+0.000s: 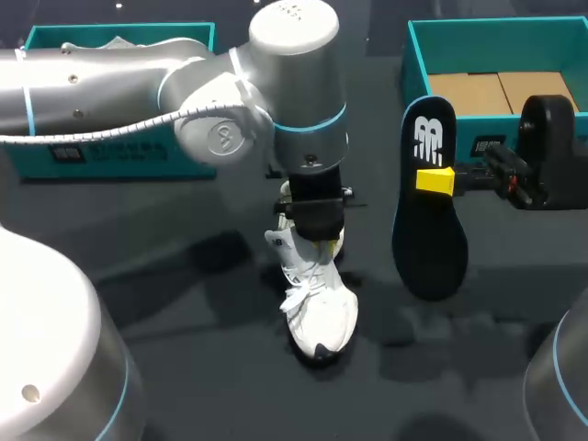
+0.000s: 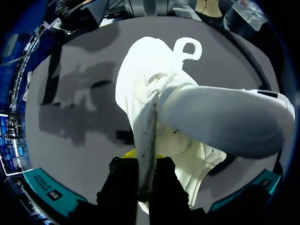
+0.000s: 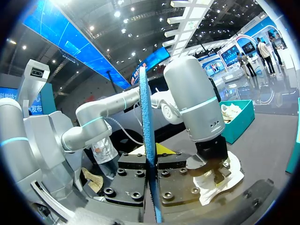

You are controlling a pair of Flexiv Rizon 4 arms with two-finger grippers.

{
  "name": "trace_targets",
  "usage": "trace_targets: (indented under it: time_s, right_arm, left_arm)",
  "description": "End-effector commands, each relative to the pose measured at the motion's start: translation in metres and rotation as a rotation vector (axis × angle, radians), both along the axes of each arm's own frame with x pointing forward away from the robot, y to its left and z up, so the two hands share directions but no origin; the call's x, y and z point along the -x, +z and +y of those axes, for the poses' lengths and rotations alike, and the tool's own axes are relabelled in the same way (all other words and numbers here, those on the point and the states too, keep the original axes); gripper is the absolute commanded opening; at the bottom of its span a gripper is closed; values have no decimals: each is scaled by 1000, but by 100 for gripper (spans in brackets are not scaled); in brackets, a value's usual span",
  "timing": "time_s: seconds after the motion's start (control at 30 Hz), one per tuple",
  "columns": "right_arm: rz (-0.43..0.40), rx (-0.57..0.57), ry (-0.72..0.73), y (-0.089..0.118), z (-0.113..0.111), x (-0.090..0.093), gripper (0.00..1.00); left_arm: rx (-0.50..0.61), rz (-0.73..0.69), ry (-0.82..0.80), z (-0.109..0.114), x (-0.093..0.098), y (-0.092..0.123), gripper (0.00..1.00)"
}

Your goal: Take the shoe out of the shoebox, open the shoe tongue, remove and reinsert the insole, then place the shoe into the shoebox

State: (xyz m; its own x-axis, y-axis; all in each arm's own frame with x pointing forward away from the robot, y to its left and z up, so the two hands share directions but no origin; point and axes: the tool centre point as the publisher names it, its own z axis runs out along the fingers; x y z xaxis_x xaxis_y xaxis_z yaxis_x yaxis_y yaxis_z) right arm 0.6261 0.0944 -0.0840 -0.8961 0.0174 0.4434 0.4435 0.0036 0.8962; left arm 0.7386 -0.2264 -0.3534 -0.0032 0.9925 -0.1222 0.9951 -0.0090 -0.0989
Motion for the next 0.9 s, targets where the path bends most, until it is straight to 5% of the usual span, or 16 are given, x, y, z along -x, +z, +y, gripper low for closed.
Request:
trace_targets:
  time_s: [0.03,0.67,0.7,0.73,0.77,0.9]
  right_arm:
    - [1,1,-2,0,1,0,0]
    - [1,1,-2,0,1,0,0]
    - [1,1,-2,0,1,0,0]
    - [1,1,-2,0,1,0,0]
    - [1,1,-2,0,1,0,0]
    - [1,1,-2,0,1,0,0]
  left_arm:
    - [-23,8,-2,-15,-5,-10,0]
    - [-40,-12,-90,-33,1,-28,0]
    - [-39,-14,-91,-33,1,-28,12]
    - [-35,-17,-92,-33,1,-28,36]
    - [-28,-20,-89,-34,1,-27,46]
    - [8,-28,-68,-33,-2,-18,59]
